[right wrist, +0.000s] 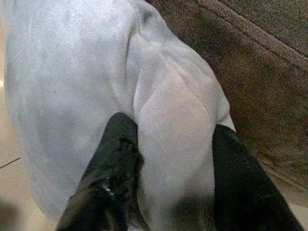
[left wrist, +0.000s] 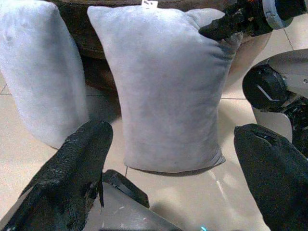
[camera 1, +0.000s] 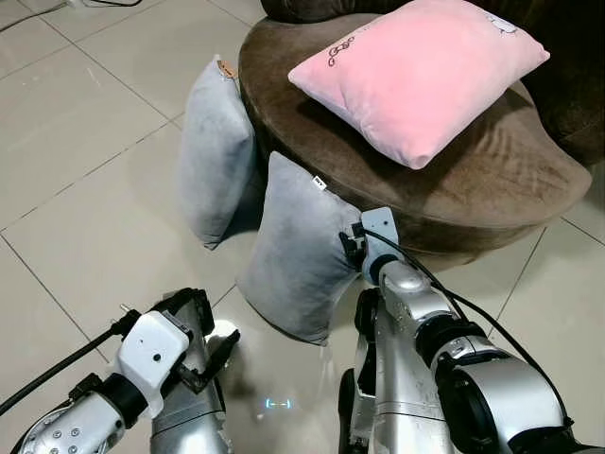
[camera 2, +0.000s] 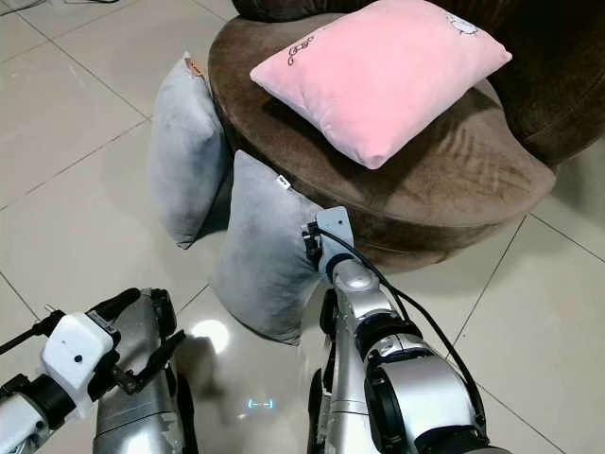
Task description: Move the pillow to the sofa from floor
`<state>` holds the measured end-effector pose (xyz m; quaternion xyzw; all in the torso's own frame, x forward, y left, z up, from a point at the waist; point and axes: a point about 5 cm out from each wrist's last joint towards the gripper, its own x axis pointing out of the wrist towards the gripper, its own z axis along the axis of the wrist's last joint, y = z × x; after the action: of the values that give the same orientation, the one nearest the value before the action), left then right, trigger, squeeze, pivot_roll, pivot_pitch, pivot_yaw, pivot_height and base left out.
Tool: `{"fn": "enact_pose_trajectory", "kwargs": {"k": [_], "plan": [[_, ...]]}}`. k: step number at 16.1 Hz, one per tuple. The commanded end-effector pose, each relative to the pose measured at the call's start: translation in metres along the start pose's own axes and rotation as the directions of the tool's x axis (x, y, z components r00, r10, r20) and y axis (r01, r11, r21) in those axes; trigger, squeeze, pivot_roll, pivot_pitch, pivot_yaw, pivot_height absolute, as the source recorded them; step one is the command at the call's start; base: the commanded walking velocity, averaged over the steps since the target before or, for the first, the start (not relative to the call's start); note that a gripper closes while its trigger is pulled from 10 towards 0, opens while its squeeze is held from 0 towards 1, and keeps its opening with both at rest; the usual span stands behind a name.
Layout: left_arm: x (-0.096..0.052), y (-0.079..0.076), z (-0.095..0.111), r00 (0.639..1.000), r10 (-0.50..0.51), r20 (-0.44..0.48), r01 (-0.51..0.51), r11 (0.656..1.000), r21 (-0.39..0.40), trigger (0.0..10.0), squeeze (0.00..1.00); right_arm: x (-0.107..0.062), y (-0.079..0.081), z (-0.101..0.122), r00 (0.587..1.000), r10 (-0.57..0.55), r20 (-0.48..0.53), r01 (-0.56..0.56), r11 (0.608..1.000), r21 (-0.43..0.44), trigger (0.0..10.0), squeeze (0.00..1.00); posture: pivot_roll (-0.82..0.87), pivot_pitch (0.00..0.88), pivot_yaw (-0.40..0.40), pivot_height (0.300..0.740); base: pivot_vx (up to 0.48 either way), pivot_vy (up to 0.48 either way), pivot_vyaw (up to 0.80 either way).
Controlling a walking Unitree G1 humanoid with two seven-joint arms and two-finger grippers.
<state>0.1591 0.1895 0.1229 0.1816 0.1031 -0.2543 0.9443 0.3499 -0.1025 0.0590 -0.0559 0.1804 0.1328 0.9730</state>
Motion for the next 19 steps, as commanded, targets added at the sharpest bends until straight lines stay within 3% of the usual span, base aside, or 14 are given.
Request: {"fn": "enact_pose_trajectory", "kwargs": {"k": [1,10,12,16,17,19], "plan": [[-0.001,-0.003,-0.004,1.0,-0.011,-0.02,0.011,1.0,-0.016,10.0,0.0,-0.004,0.003,-0.02,0.997,0.014,-0.074,-0.014,1.0,0.007,0.0,0.0,0.17,0.294,-0.092,0.46,0.0,0.0,0.0],[0.013,0.0,-0.007,1.0,-0.001,-0.005,0.001,1.0,-0.027,10.0,0.0,-0.005,0.006,-0.022,0.998,0.026,-0.065,-0.025,1.0,0.018,0.0,0.0,0.14,0.223,-0.066,0.46,0.0,0.0,0.0],[0.022,0.003,-0.008,1.0,0.015,0.008,-0.015,1.0,-0.025,10.0,0.0,-0.006,0.011,-0.022,0.996,0.079,-0.04,-0.078,0.997,0.021,0.0,0.0,0.12,0.181,-0.056,0.46,0.0,0.0,0.0],[0.035,0.019,-0.014,0.98,0.2,-0.009,-0.2,0.979,-0.033,10.0,0.0,-0.012,0.011,-0.007,0.965,0.236,0.115,-0.243,0.969,0.046,0.0,0.0,0.07,0.102,-0.045,0.46,0.0,0.0,0.0],[0.041,0.027,-0.013,0.956,0.292,0.008,-0.291,0.955,-0.063,10.0,0.0,-0.021,0.006,0.006,0.944,0.257,0.209,-0.277,0.958,0.073,0.0,0.0,0.06,0.077,-0.042,0.46,0.0,0.0,0.0],[0.042,0.033,-0.011,0.933,0.36,0.02,-0.357,0.93,-0.086,10.0,0.0,-0.037,0.003,0.016,0.921,0.27,0.281,-0.306,0.947,0.095,0.0,0.0,0.04,0.044,-0.036,0.46,0.0,0.0,0.0]]}}
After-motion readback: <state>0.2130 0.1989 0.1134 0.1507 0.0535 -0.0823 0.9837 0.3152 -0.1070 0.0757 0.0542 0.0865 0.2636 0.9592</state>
